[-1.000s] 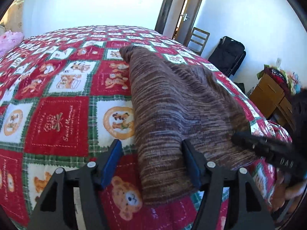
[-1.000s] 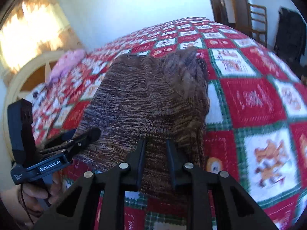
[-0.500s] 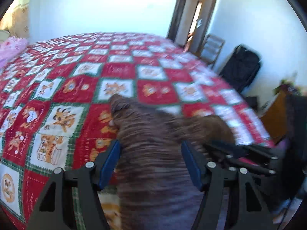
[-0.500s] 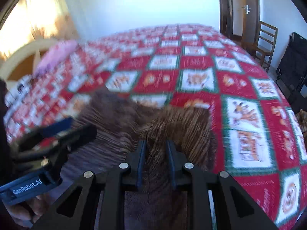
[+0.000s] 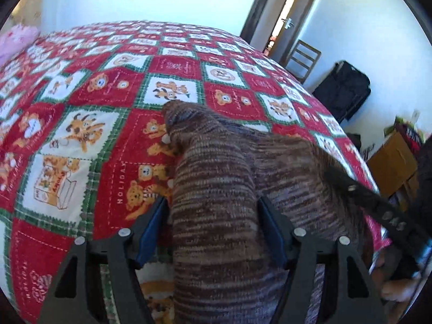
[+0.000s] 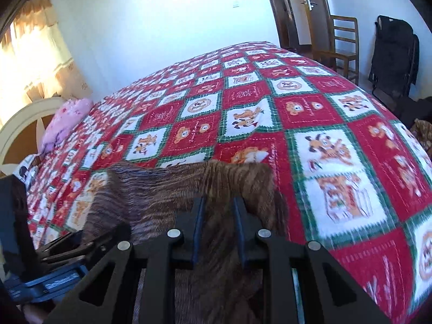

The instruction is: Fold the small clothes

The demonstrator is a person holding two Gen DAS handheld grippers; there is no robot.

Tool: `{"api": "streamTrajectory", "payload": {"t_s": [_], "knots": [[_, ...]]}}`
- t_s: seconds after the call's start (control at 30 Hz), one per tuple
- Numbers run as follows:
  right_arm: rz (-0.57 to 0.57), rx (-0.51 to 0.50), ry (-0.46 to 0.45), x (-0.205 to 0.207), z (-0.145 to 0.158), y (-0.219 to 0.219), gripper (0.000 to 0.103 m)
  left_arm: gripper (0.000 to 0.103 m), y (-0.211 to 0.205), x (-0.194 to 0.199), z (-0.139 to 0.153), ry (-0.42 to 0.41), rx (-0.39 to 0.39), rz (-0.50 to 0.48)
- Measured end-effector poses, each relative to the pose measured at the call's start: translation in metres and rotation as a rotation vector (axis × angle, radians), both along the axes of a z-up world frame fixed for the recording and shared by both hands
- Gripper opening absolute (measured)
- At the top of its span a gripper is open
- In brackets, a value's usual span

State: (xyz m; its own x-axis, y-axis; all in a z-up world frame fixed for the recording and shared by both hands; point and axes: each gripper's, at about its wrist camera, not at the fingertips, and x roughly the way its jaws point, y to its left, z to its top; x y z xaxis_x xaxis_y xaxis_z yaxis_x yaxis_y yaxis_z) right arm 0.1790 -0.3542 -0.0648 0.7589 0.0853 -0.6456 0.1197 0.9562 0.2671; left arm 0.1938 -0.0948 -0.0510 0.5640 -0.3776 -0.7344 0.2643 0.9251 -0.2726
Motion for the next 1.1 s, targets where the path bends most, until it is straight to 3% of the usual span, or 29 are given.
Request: {"api": "streamTrajectory", "payload": {"t_s": [0.13,0.17,0.23,0.27,0.4,0.57,0.63,0.7,0.87,1.1], "knots": [[-0.08,0.0,-0.117,-0.049,0.022,-0.008,0.028,0.072,0.001,-0.008,0.008,-0.023,0.044,-0.003],[-0.089,0.017,-0.132,-0.057,0.024,-0.01,0.033,0.072,0.0,-0.012,0.011,-0.036,0.059,-0.006],[-0.104,0.049,-0.145,-0.074,0.027,-0.016,0.057,0.072,-0.004,-0.022,0.017,-0.075,0.112,-0.018],[-0.104,0.052,-0.142,-0.079,0.027,-0.017,0.058,0.075,-0.007,-0.026,0.02,-0.092,0.135,-0.026],[-0.11,0.061,-0.109,-0.084,0.021,-0.025,0.058,0.079,-0.012,-0.034,0.027,-0.107,0.125,-0.065],[-0.073,0.167,-0.012,-0.062,-0.005,-0.03,0.059,0.083,-0.019,-0.021,0.009,-0.03,0.136,-0.067],[-0.035,0.184,0.051,-0.052,-0.026,-0.025,0.059,0.084,-0.015,-0.018,0.0,0.015,0.093,-0.063],[-0.031,0.157,0.023,-0.055,-0.031,-0.02,0.06,0.086,-0.009,-0.014,-0.002,0.036,0.041,-0.051],[-0.026,0.267,-0.017,-0.06,-0.036,-0.035,0.061,0.088,-0.016,-0.017,-0.003,0.019,0.061,-0.058],[-0.041,0.228,-0.011,-0.065,-0.03,-0.031,0.06,0.088,-0.011,-0.017,-0.005,0.017,0.038,-0.067]]}}
